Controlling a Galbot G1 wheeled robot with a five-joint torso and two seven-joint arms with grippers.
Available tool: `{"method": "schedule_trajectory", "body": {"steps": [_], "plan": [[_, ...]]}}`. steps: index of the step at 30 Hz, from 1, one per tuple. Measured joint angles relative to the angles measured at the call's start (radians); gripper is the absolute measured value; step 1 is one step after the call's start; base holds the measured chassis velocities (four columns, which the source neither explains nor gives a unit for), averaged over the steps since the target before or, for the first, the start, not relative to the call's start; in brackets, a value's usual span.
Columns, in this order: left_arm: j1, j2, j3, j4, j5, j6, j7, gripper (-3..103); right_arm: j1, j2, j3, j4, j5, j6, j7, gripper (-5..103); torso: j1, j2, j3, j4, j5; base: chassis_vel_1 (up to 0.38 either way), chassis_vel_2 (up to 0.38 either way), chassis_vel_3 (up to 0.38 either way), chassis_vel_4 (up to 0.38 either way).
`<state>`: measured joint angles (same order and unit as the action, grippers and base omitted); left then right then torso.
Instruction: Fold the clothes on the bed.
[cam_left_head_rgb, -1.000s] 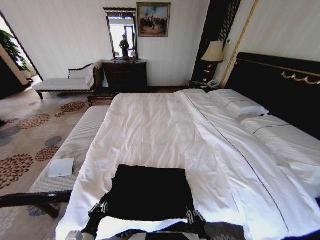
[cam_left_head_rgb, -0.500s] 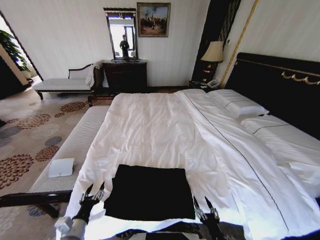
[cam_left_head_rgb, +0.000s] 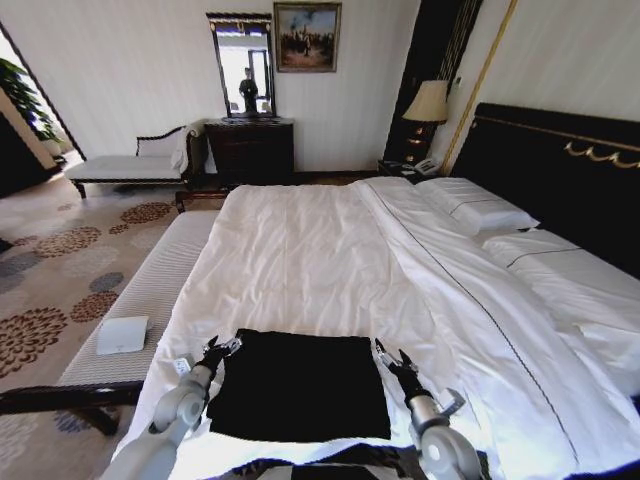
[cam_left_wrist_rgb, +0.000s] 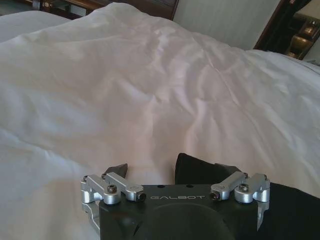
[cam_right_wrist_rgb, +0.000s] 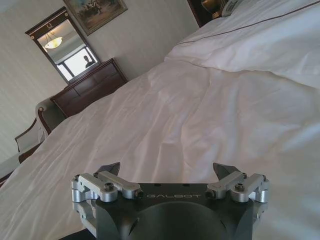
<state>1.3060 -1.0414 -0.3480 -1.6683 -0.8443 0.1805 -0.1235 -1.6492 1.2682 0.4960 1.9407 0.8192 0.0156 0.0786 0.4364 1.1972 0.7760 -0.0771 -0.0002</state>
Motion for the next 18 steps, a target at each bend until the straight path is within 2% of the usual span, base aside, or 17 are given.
{"method": "schedule_trajectory", "body": {"steps": [7,10,11,14,15,17,18], "plan": [[-0.061,-0.004,0.036,0.047,0.007,0.004,0.014,95,0.023,0.013,-0.01,-0.03,0.0,0.0,0.011,100,0.0,0.0,0.0,0.0,0.0002,0.0,0.0,0.0,0.0],[-0.068,-0.013,0.056,0.05,0.013,0.013,0.016,81,0.042,0.019,-0.021,-0.045,0.007,-0.004,0.023,100,0.0,0.0,0.0,0.0,0.0002,0.0,0.0,0.0,0.0],[-0.068,-0.013,0.056,0.05,0.013,0.013,0.016,81,0.042,0.019,-0.021,-0.045,0.007,-0.004,0.023,100,0.0,0.0,0.0,0.0,0.0002,0.0,0.0,0.0,0.0],[-0.069,-0.017,0.07,0.062,0.015,0.022,0.009,64,0.051,0.02,-0.027,-0.051,0.001,-0.003,0.027,100,0.0,0.0,0.0,0.0001,0.0003,0.0,0.0,0.0,0.0],[-0.069,-0.017,0.07,0.062,0.015,0.022,0.009,64,0.051,0.02,-0.027,-0.051,0.001,-0.003,0.027,100,0.0,0.0,0.0,0.0001,0.0003,0.0,0.0,0.0,0.0],[-0.071,-0.019,0.077,0.067,0.025,0.023,0.007,53,0.051,0.019,-0.027,-0.051,0.0,-0.002,0.03,100,0.0,0.0,0.0,0.0001,0.0002,0.0,0.0,0.0,0.0],[-0.071,-0.019,0.077,0.067,0.025,0.023,0.007,53,0.051,0.019,-0.027,-0.051,0.0,-0.002,0.03,100,0.0,0.0,0.0,0.0001,0.0002,0.0,0.0,0.0,0.0]]}}
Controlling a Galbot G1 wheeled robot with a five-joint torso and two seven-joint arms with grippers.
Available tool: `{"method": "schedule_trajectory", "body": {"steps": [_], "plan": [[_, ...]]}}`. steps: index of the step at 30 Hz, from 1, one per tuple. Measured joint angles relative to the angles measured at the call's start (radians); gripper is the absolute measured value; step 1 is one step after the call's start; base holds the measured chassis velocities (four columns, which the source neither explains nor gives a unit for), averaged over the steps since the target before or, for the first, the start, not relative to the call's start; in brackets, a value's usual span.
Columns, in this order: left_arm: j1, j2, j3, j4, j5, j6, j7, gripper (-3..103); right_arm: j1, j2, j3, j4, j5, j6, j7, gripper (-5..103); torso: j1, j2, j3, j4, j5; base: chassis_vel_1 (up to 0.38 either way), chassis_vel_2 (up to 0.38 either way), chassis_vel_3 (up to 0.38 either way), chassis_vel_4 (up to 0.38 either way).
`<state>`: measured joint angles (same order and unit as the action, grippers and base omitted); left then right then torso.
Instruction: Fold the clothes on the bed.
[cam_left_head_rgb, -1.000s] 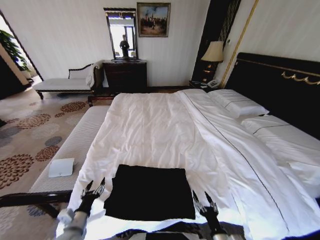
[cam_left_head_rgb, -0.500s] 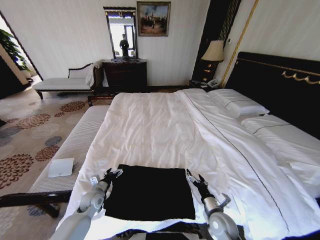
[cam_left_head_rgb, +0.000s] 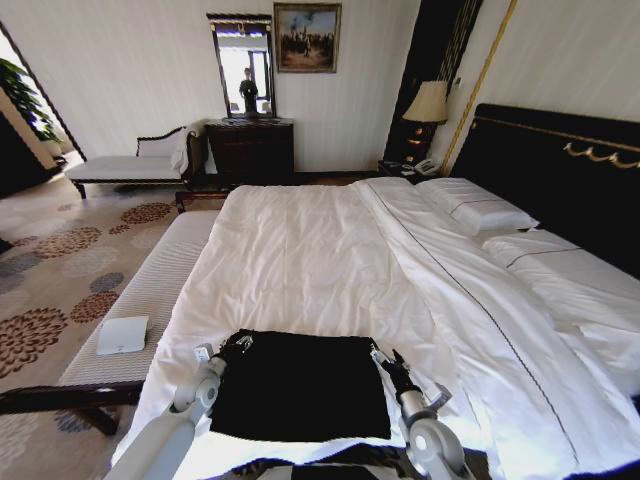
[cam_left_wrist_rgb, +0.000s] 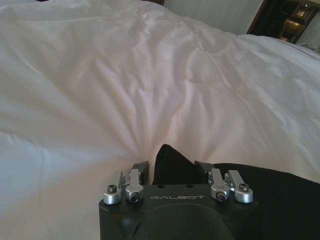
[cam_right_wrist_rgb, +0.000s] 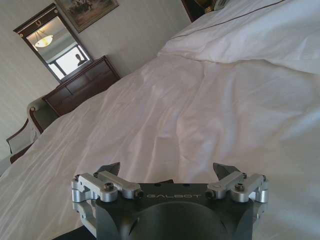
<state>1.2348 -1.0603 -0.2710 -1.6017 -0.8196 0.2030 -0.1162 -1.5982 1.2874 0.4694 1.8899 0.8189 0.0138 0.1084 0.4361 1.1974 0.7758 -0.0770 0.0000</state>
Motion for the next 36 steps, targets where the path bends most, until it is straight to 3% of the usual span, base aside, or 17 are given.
{"method": "schedule_trajectory", "body": {"steps": [1,3,5,8,10,11,14,24,28,36], "plan": [[-0.001,-0.001,0.0,0.0,0.001,0.0,-0.002,53,0.0,0.0,0.001,0.001,0.0,0.0,0.001,100,0.0,0.0,0.0,0.0,0.0,0.0,0.0,0.0,0.0],[-0.003,-0.005,-0.001,-0.001,0.007,0.0,-0.01,37,-0.004,-0.001,0.005,0.003,0.001,0.001,0.002,100,0.0,0.0,0.0,0.0,-0.0001,0.0,0.0,0.0,0.0],[-0.002,-0.005,-0.001,-0.003,0.009,0.0,-0.011,37,-0.005,-0.001,0.005,0.003,0.001,0.001,0.003,100,0.0,0.0,0.0,0.0,-0.0001,0.0,0.0,0.0,0.0],[0.01,-0.004,-0.002,-0.022,0.026,-0.008,-0.016,21,-0.005,0.001,0.004,0.003,0.021,-0.008,0.008,100,0.0,0.0,0.0,-0.0001,-0.0001,0.0,0.0,0.0,0.0],[0.013,-0.004,-0.003,-0.026,0.029,-0.009,-0.017,21,-0.003,0.001,0.003,0.003,0.028,-0.013,0.01,100,0.0,0.0,0.0,-0.0001,-0.0001,0.0,0.0,0.0,0.0],[0.018,-0.003,-0.004,-0.032,0.037,-0.014,-0.018,11,0.002,0.001,0.002,0.002,0.049,-0.025,0.016,100,0.0,0.0,0.0,-0.0001,-0.0001,0.0,0.0,0.0,0.0],[0.032,-0.004,-0.013,-0.051,0.054,-0.026,-0.024,2,0.012,-0.004,0.0,0.002,0.096,-0.057,0.024,100,0.0,0.0,0.0,-0.0003,-0.0002,0.0,0.0,0.0,0.0],[0.11,0.009,-0.083,-0.148,0.043,-0.044,-0.05,2,0.149,-0.063,-0.036,-0.077,0.275,-0.221,0.056,100,0.0,0.0,0.0,0.0002,0.0002,0.0,0.0,0.0,0.0],[0.132,0.018,-0.094,-0.173,0.042,-0.045,-0.059,2,0.217,-0.077,-0.06,-0.136,0.332,-0.254,0.064,100,0.0,0.0,0.0,0.0001,0.0,0.0,0.0,0.0,0.0],[0.138,0.023,-0.097,-0.188,0.034,-0.045,-0.073,2,0.286,-0.095,-0.082,-0.243,0.354,-0.264,0.057,101,0.0,0.0,0.0,0.0,-0.0002,0.0,0.0,0.0,0.0]]}}
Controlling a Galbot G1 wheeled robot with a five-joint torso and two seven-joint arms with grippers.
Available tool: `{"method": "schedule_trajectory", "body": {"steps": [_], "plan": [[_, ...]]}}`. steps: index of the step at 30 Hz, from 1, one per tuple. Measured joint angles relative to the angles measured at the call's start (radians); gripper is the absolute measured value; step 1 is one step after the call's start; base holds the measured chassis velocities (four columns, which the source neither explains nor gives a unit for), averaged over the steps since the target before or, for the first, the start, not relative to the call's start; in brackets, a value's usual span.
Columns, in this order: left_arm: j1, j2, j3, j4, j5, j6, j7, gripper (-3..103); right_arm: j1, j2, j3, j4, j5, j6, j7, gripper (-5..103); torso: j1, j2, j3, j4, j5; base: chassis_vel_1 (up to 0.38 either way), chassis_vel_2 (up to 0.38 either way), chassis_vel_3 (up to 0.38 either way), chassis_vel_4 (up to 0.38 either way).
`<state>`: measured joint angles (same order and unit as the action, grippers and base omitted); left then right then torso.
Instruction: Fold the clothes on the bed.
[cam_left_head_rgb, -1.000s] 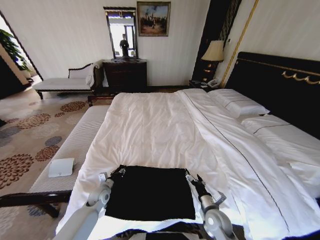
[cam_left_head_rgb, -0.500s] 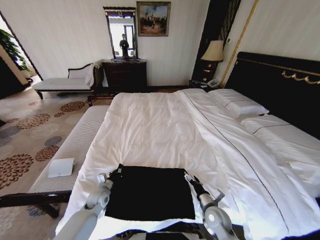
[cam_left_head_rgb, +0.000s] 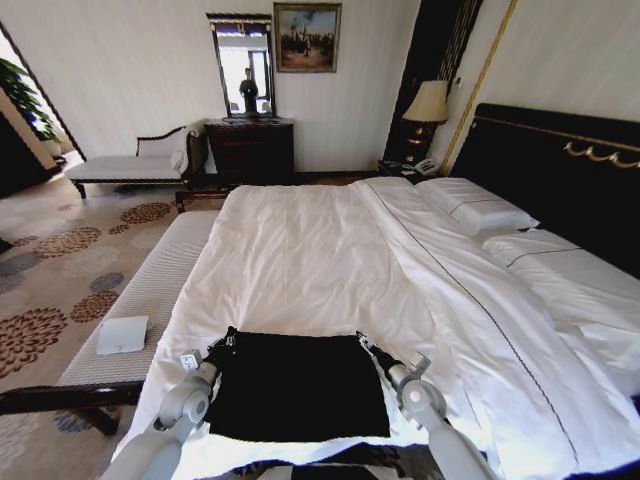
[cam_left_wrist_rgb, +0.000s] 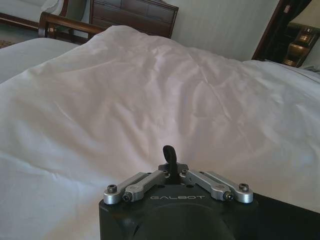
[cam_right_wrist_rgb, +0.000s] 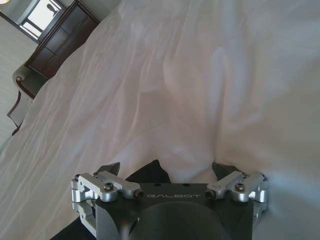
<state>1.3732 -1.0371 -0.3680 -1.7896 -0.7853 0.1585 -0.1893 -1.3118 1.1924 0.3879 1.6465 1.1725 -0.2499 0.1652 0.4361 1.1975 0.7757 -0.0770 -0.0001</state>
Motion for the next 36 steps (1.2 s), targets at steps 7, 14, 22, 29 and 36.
{"method": "schedule_trajectory", "body": {"steps": [7,14,22,29,36], "plan": [[-0.017,-0.001,0.012,0.003,-0.004,0.003,-0.011,2,0.019,0.002,-0.007,-0.019,0.048,-0.028,-0.015,84,0.0,0.0,0.0,-0.0003,0.0,0.0,0.0,0.0,0.0],[-0.02,0.002,0.017,0.007,-0.006,0.004,-0.014,2,0.028,0.019,-0.028,-0.022,0.048,-0.049,-0.012,57,0.0,0.0,0.0,-0.0001,0.0002,0.0,0.0,0.0,0.0],[-0.017,-0.002,0.018,0.006,-0.004,0.004,-0.018,2,0.024,0.029,-0.026,-0.004,0.047,-0.049,0.005,30,0.0,0.0,0.0,0.0,0.0003,0.0,0.0,0.0,0.0],[-0.017,-0.007,0.016,-0.003,-0.004,0.002,-0.021,2,0.004,0.034,-0.018,0.039,0.042,-0.046,0.015,4,0.0,0.0,0.0,-0.0001,0.0003,0.0,0.0,0.0,0.0],[0.002,-0.007,0.005,-0.052,-0.003,-0.003,-0.028,2,-0.031,0.026,-0.001,0.121,0.029,-0.023,0.016,1,0.0,0.0,0.0,-0.0001,0.0001,0.0,0.0,0.0,0.0]]}}
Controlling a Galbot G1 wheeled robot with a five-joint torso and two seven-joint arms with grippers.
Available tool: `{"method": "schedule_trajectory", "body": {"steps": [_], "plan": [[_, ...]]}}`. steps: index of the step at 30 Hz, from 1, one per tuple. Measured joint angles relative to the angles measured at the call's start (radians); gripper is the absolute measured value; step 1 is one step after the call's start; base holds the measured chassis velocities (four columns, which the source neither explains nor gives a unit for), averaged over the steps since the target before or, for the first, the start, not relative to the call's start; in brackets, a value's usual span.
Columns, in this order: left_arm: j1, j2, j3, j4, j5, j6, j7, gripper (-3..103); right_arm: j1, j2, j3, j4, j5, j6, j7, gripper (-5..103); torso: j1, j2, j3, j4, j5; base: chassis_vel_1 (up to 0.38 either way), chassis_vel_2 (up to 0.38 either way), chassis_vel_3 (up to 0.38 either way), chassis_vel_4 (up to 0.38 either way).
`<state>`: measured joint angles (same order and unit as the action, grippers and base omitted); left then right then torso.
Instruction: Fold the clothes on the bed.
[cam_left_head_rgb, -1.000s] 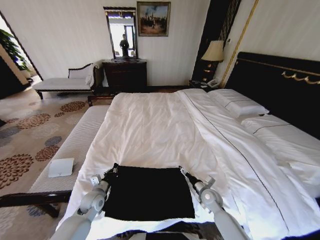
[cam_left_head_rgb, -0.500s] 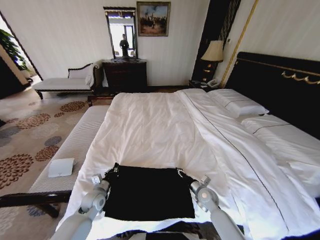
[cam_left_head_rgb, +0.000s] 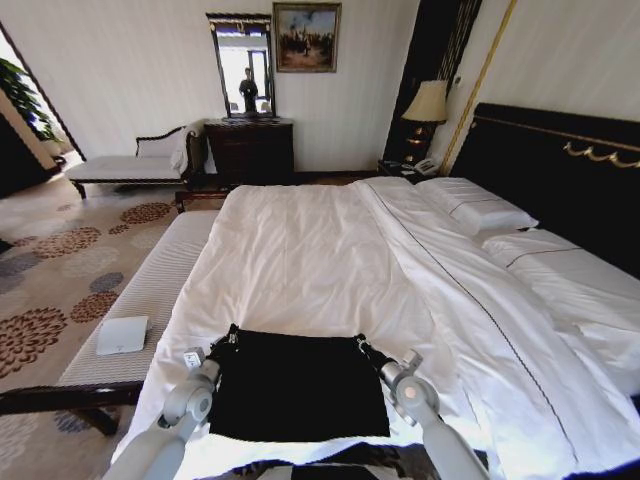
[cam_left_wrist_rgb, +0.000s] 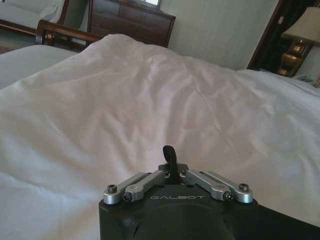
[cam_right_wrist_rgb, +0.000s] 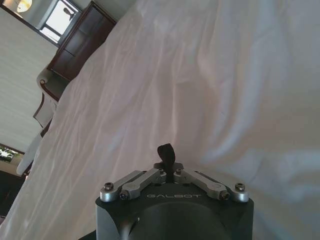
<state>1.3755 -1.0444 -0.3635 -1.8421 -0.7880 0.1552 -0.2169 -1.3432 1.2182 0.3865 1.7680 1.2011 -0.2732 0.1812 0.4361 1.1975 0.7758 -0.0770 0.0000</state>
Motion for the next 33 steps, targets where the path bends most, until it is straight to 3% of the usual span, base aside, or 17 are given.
{"method": "schedule_trajectory", "body": {"steps": [5,12,14,16,21,25,33], "plan": [[0.016,0.016,-0.024,-0.075,-0.02,-0.007,-0.013,2,-0.023,-0.03,0.02,0.105,-0.04,0.015,0.008,1,0.0,0.0,0.0,-0.0001,0.0001,0.0,0.0,0.0,0.0],[-0.005,0.081,-0.097,-0.211,-0.118,-0.012,-0.028,2,-0.018,-0.137,0.07,0.306,-0.026,0.056,0.013,1,0.0,0.0,0.0,0.0001,-0.0003,0.0,0.0,0.0,0.0],[-0.028,0.108,-0.115,-0.252,-0.153,-0.011,-0.038,2,-0.006,-0.178,0.077,0.345,-0.036,0.07,0.007,1,0.0,0.0,0.0,0.0,-0.0002,0.0,0.0,0.0,0.0],[-0.09,0.178,-0.142,-0.352,-0.221,-0.008,-0.064,2,0.05,-0.256,0.076,0.402,-0.031,0.084,-0.002,1,0.0,0.0,0.0,-0.0001,0.0003,0.0,0.0,0.0,0.0],[-0.176,0.257,-0.151,-0.405,-0.254,-0.009,-0.083,2,0.14,-0.342,0.084,0.446,0.014,0.089,0.001,1,0.0,0.0,0.0,0.0003,0.0,0.0,0.0,0.0,0.0],[-0.186,0.279,-0.165,-0.407,-0.257,-0.013,-0.084,2,0.156,-0.37,0.106,0.462,0.039,0.097,0.022,1,0.0,0.0,0.0,-0.0003,-0.0002,0.0,0.0,0.0,0.0],[-0.046,0.242,-0.26,-0.449,-0.244,-0.021,-0.076,2,0.115,-0.356,0.12,0.495,0.036,0.098,0.03,1,0.0,0.0,0.0,0.0,-0.0002,0.0,0.0,0.0,0.0]]}}
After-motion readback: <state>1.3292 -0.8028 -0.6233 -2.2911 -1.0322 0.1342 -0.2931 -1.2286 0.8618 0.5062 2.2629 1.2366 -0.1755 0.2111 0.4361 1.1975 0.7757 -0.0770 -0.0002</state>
